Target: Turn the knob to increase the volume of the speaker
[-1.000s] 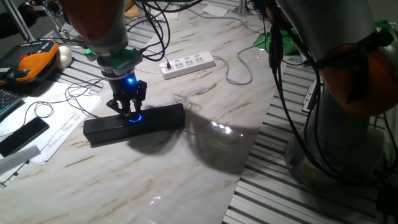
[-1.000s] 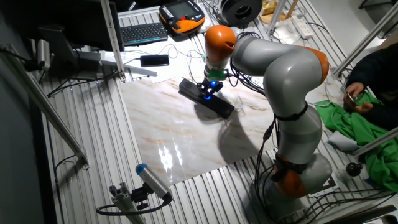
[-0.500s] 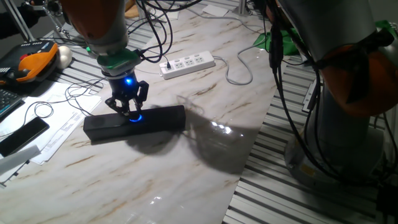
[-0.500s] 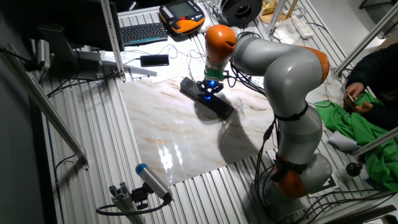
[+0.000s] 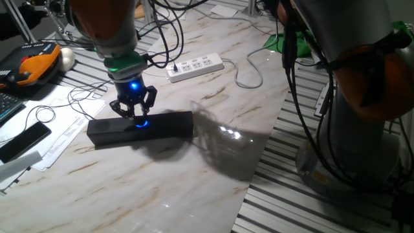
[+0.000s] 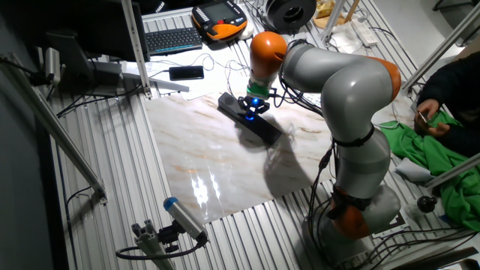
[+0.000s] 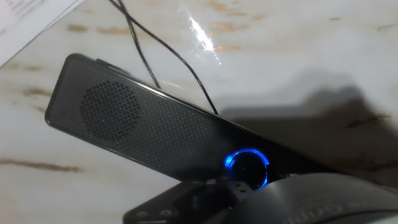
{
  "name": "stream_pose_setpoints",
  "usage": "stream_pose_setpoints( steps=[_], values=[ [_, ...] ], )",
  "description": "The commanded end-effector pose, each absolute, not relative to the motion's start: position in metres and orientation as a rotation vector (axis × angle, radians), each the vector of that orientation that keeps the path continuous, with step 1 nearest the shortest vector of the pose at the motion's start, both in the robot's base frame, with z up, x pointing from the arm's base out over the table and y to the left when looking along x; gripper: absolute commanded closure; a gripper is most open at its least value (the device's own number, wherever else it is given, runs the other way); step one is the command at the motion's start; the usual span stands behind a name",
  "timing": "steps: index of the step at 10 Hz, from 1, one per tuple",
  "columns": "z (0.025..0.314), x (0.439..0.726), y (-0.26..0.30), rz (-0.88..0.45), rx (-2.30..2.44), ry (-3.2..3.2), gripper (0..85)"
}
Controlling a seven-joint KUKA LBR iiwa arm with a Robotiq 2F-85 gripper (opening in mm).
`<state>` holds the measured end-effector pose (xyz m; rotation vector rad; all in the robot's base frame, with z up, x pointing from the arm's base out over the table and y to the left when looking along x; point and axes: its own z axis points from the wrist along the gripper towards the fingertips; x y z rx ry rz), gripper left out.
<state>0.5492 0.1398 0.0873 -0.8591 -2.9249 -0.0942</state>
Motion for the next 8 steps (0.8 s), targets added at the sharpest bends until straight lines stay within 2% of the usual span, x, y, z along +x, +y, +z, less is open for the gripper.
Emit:
stream_pose_setpoints(
  steps=[1,8],
  values=[
    [0.0872,0.5488,0.1403,-0.096,-0.883,-2.922,68.0],
    [0.0843,0.5418,0.1462,-0.119,-1.090,-2.897,68.0]
  ],
)
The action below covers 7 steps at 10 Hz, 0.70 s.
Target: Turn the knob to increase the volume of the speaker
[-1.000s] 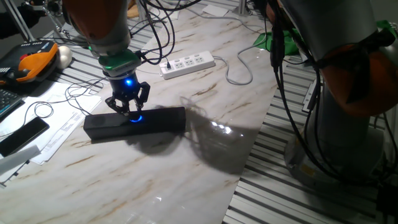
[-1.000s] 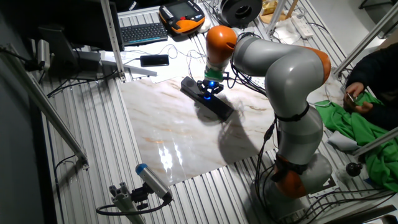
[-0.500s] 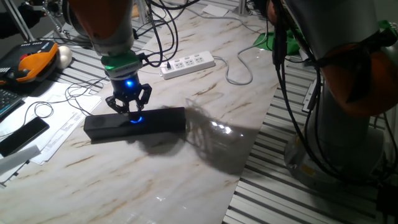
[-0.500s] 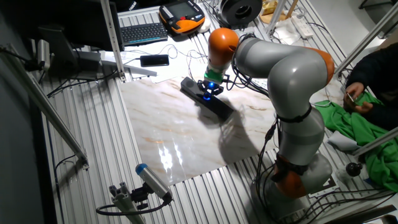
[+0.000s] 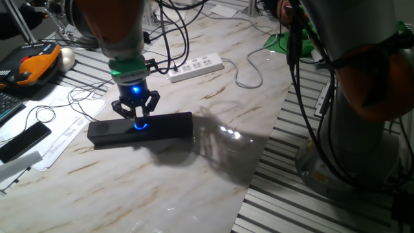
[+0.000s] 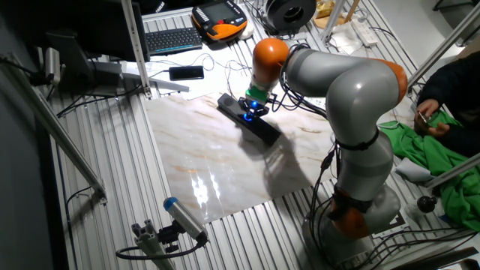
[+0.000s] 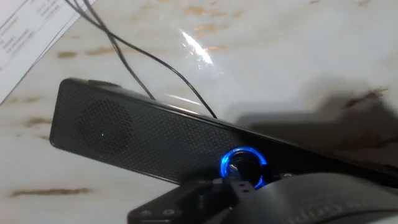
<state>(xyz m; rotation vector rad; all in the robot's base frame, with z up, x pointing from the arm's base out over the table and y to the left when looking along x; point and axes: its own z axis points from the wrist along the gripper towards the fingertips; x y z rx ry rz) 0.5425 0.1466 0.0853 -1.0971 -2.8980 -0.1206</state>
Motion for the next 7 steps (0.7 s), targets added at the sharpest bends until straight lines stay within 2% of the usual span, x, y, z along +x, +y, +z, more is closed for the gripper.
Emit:
stream_pose_setpoints(
  steps=[1,2,3,4,5,7],
  values=[
    [0.0842,0.5413,0.1467,-0.117,-1.099,-2.895,68.0],
    [0.0850,0.5420,0.1467,-0.105,-1.100,-2.896,68.0],
    [0.0862,0.5431,0.1467,-0.096,-1.104,-2.894,51.0],
    [0.0887,0.5442,0.1472,-0.085,-1.113,-2.884,51.0],
    [0.0910,0.5448,0.1486,-0.069,-1.125,-2.883,34.0],
    [0.0921,0.5454,0.1517,-0.059,-1.142,-2.886,34.0]
  ],
)
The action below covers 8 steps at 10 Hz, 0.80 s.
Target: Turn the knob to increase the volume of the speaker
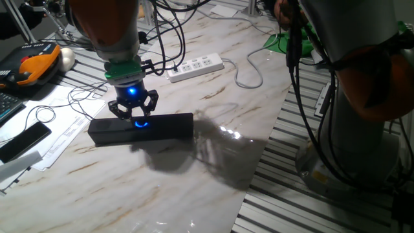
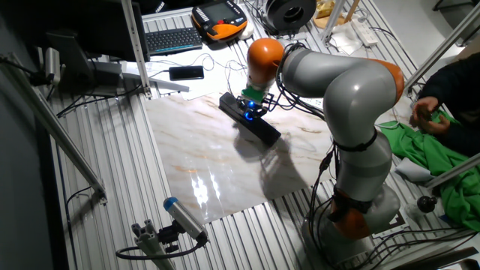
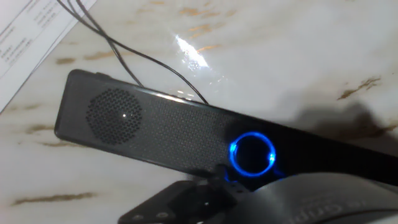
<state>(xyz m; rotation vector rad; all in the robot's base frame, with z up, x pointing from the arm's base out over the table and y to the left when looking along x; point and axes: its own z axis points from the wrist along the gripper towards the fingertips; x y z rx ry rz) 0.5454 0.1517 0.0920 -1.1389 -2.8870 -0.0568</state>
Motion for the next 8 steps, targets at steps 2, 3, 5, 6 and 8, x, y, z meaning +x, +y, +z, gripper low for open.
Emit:
stream_pose_setpoints(
  steps=[2,3,5,6,8],
  values=[
    [0.092,0.548,0.152,-0.027,-1.087,-2.909,34.0],
    [0.091,0.551,0.152,-0.006,-1.019,-2.924,34.0],
    [0.090,0.556,0.148,-0.009,-0.957,-2.934,34.0],
    [0.089,0.556,0.146,-0.007,-0.930,-2.941,34.0],
    [0.087,0.555,0.145,-0.007,-0.903,-2.949,34.0]
  ],
)
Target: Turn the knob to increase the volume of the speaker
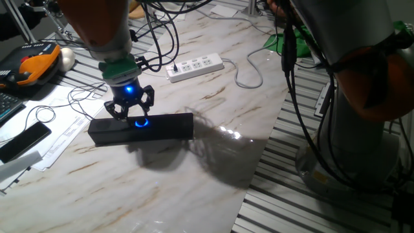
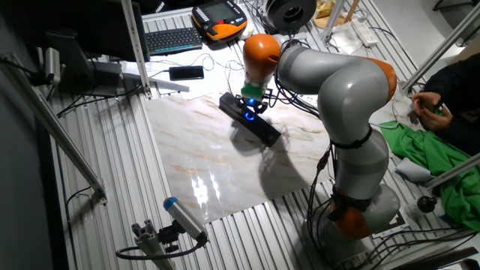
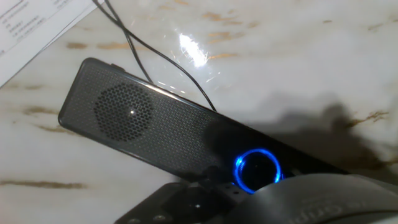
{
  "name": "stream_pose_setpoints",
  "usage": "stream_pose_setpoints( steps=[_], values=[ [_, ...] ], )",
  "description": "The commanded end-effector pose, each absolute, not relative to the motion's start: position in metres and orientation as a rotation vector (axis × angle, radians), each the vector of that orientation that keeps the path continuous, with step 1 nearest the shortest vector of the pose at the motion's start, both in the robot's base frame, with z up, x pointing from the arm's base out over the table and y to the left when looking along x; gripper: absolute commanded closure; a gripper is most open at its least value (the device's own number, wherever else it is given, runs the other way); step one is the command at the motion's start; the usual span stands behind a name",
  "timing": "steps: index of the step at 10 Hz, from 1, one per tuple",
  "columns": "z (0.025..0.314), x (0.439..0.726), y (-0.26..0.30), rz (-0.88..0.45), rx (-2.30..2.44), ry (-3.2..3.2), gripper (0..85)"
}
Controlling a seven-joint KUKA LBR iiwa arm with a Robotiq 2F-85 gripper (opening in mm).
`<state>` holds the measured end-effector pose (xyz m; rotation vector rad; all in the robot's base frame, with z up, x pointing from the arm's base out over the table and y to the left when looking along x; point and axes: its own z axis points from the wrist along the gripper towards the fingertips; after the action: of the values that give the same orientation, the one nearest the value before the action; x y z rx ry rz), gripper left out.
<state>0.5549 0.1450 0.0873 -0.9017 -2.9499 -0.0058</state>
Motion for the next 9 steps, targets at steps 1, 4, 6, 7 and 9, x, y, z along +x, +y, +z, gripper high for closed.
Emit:
stream_pose_setpoints(
  steps=[1,4,6,7,9],
  values=[
    [0.0867,0.5548,0.1439,-0.003,-0.889,-2.954,34.0],
    [0.0839,0.5529,0.1383,-0.031,-0.839,-2.961,34.0],
    [0.0833,0.5507,0.1385,-0.038,-0.829,-2.962,34.0],
    [0.0826,0.5500,0.1379,-0.040,-0.822,-2.964,34.0],
    [0.0825,0.5501,0.1376,-0.047,-0.810,-2.966,51.0]
  ],
)
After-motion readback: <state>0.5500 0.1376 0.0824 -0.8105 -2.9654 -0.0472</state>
